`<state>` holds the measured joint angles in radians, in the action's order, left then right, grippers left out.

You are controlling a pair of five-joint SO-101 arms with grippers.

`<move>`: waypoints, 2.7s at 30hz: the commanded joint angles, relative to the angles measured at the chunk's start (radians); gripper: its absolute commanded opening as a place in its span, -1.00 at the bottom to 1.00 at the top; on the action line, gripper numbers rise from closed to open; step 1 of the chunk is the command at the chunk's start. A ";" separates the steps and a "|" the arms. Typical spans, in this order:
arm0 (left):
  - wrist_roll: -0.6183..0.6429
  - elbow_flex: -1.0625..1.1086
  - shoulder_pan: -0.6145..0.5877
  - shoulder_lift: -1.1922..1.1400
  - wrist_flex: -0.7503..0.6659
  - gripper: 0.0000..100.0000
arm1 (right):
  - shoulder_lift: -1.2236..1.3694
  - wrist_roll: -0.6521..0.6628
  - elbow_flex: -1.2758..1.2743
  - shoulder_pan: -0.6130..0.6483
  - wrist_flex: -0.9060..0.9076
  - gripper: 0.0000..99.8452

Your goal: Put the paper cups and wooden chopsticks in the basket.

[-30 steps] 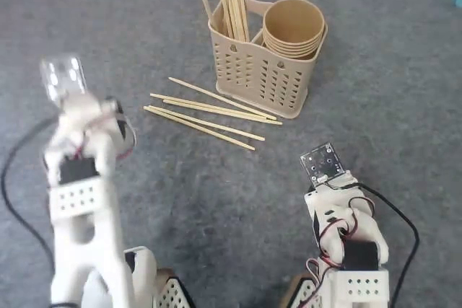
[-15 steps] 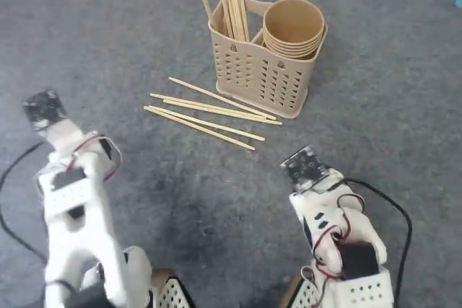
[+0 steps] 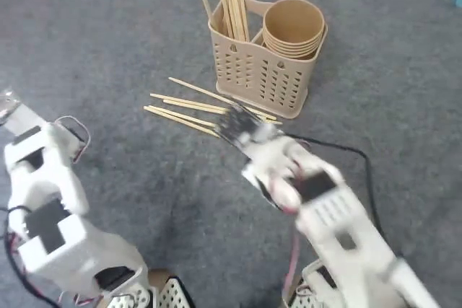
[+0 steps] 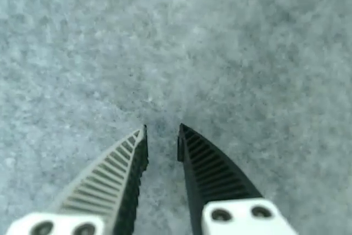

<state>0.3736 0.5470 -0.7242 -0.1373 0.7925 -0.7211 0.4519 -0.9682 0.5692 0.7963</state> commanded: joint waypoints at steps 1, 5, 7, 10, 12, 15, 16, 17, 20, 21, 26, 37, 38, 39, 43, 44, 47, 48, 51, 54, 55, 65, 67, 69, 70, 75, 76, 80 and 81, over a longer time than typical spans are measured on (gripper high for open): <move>0.028 -0.064 -0.008 0.000 0.017 -0.83 | 0.392 -0.054 0.236 0.067 -0.134 -0.76; 0.029 -0.064 -0.005 0.002 -0.005 -0.83 | 0.676 -0.051 0.476 0.097 -0.153 -0.66; 0.029 -0.064 -0.003 0.002 -0.009 -0.83 | 0.814 -0.048 0.608 0.101 -0.147 -0.68; 0.029 -0.062 -0.002 0.002 -0.009 -0.83 | 1.000 -0.048 0.795 0.101 -0.143 -0.69; 0.029 -0.062 -0.002 0.002 -0.011 -0.83 | 1.107 -0.048 0.921 0.107 -0.127 -0.69; 0.029 -0.064 0.011 0.002 -0.011 -0.83 | 1.239 -0.048 1.111 0.134 -0.042 -0.69; 0.029 -0.064 0.011 0.002 -0.011 -0.83 | 1.279 -0.048 1.163 0.139 -0.016 -0.69; 0.029 -0.064 0.011 0.002 -0.011 -0.83 | 1.319 -0.048 1.211 0.143 0.001 -0.69; 0.029 -0.064 0.011 0.002 -0.012 -0.83 | 1.428 -0.048 1.313 0.139 0.033 -0.69; 0.029 -0.064 0.011 0.002 -0.012 -0.83 | 1.442 -0.049 1.352 0.130 0.067 -0.69; 0.029 -0.064 0.012 0.002 -0.012 -0.83 | 1.472 -0.048 1.421 0.130 0.163 -0.75; 0.029 -0.064 0.012 0.002 -0.012 -0.83 | 1.389 -0.048 1.419 0.151 0.354 -0.98; 0.029 -0.064 0.012 0.002 -0.012 -0.83 | 1.366 -0.048 1.418 0.151 0.383 -0.98; 0.029 -0.064 0.012 0.002 -0.012 -0.83 | 1.343 -0.048 1.418 0.151 0.414 -0.98; 0.029 -0.064 0.012 0.002 -0.012 -0.83 | 1.234 -0.049 1.416 0.147 0.522 -0.98; 0.029 -0.064 0.012 0.002 -0.012 -0.83 | 1.204 -0.052 1.416 0.147 0.550 -0.98; 0.029 -0.064 0.012 0.002 -0.012 -0.83 | 1.092 -0.057 1.387 0.151 0.604 -0.98; 0.029 -0.064 0.012 0.002 -0.012 -0.83 | 1.044 -0.057 1.370 0.153 0.611 -0.98; 0.029 -0.064 0.012 0.002 -0.021 -0.83 | 0.872 -0.057 1.309 0.162 0.615 -0.98; 0.029 -0.062 0.012 0.002 -0.026 -0.83 | 0.679 -0.055 1.209 0.168 0.607 -0.98; 0.029 -0.062 0.012 0.002 -0.026 -0.83 | 0.616 -0.052 1.171 0.168 0.601 -0.98; 0.028 -0.051 0.014 0.003 -0.031 -0.83 | 0.182 -0.048 0.789 0.071 0.151 -0.98; 0.026 -0.051 0.014 0.003 -0.031 -0.83 | 0.162 -0.046 0.744 0.036 0.018 -0.98; 0.026 -0.051 0.014 0.003 -0.031 -0.83 | 0.157 -0.046 0.735 -0.004 -0.093 -0.98; 0.026 -0.051 0.014 0.003 -0.031 -0.83 | 0.157 -0.046 0.736 -0.018 -0.139 -0.98; 0.026 -0.051 0.014 0.003 -0.031 -0.83 | 0.170 -0.057 0.732 -0.036 -0.398 -0.98; 0.026 -0.051 0.014 0.003 -0.031 -0.83 | 0.182 -0.057 0.732 -0.036 -0.458 -0.98; 0.026 -0.050 0.014 0.003 -0.031 -0.83 | 0.259 -0.193 0.736 -0.084 -0.702 -0.98; 0.026 -0.050 0.014 0.003 -0.031 -0.83 | 0.285 -0.252 0.738 -0.099 -0.765 -0.98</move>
<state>0.3936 0.5271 -0.7227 -0.1419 0.7894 -0.4910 0.3705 -0.2455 0.5263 0.2746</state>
